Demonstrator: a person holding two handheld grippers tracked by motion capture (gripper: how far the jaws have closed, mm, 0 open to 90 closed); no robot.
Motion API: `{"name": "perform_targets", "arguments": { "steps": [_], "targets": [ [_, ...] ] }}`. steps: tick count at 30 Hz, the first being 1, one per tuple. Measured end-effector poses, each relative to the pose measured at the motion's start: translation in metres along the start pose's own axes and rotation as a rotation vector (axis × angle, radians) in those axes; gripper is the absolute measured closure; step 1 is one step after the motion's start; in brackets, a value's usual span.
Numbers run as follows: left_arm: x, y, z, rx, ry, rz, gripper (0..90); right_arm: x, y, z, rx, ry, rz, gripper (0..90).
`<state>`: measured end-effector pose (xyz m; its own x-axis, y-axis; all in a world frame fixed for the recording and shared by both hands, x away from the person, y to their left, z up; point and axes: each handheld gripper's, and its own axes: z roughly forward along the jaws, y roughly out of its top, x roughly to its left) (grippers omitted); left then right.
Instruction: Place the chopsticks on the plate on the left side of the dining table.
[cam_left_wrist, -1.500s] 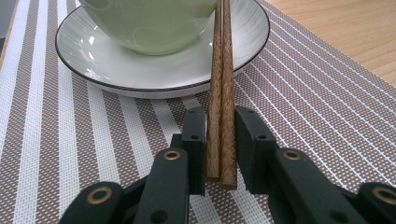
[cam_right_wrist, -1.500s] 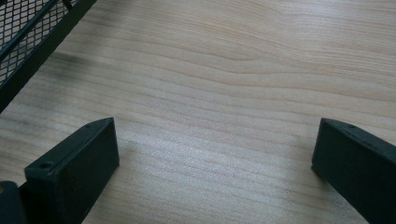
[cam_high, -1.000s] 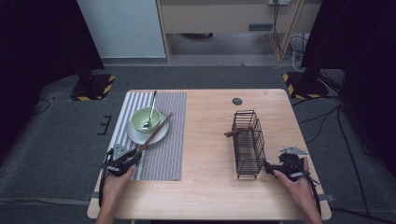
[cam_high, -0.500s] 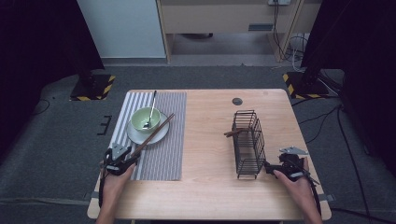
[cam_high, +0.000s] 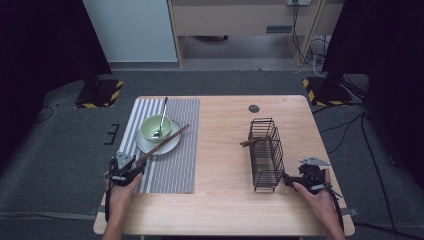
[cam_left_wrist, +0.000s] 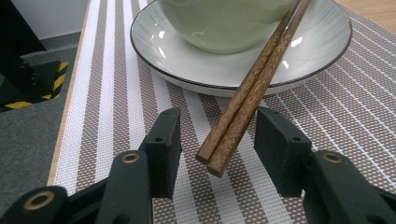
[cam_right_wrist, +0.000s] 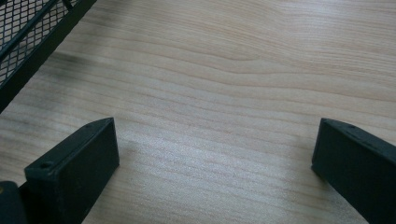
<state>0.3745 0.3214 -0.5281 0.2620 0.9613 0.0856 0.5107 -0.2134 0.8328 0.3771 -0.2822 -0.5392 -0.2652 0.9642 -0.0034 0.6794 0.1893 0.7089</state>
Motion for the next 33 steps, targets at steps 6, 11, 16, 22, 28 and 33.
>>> {"name": "perform_targets", "arguments": {
  "steps": [6,11,16,22,28,33],
  "targets": [
    [0.005,0.0,0.002,0.0,0.02,-0.014,50.1,0.0,0.0,0.0,0.0,0.0,0.0,0.7],
    [0.004,-0.002,0.0,0.005,0.026,-0.007,49.7,0.0,0.0,0.0,0.0,0.0,0.0,0.7],
    [0.004,-0.004,-0.004,0.005,0.04,0.002,49.2,0.0,0.0,0.0,0.0,0.0,-0.001,0.7],
    [0.007,-0.003,-0.004,-0.003,0.047,-0.015,49.2,0.0,0.0,0.0,0.0,0.0,0.0,0.7],
    [0.009,-0.001,-0.001,-0.004,0.066,-0.019,49.2,0.0,0.0,0.0,0.0,0.0,0.0,0.7],
    [0.012,0.0,0.001,-0.009,0.068,-0.033,49.4,0.0,0.0,0.0,0.0,0.0,0.0,0.7]
  ]
}}
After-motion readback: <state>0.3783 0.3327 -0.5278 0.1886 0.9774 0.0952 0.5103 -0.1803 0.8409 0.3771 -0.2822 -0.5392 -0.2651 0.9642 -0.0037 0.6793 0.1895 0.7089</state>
